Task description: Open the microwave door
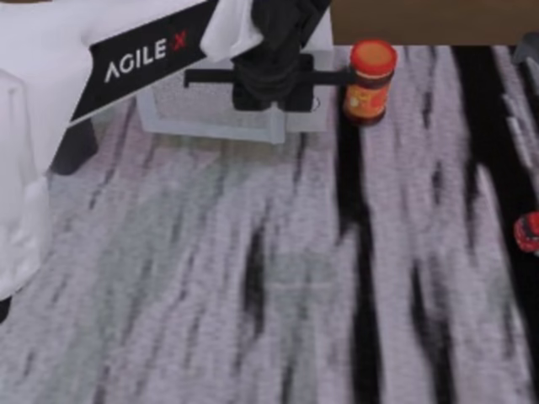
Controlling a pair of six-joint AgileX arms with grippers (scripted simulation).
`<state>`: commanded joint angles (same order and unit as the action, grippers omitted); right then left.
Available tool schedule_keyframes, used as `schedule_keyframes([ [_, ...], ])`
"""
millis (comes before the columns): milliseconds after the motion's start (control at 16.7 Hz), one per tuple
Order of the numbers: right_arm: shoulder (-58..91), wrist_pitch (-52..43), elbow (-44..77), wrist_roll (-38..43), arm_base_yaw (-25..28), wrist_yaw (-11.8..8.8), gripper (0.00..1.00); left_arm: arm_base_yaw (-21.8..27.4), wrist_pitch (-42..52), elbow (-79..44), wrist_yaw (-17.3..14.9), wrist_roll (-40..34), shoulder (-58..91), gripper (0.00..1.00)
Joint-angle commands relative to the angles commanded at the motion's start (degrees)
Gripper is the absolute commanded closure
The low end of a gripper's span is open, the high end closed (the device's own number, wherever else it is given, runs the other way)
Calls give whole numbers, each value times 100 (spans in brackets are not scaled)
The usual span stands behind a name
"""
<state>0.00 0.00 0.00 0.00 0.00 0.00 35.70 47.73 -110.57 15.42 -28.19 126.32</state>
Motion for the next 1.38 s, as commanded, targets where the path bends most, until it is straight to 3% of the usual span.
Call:
schedule_keyframes([
  [1380,0,0,0,0,0,0,0,-19,-214,394,-113,238,-242,100],
])
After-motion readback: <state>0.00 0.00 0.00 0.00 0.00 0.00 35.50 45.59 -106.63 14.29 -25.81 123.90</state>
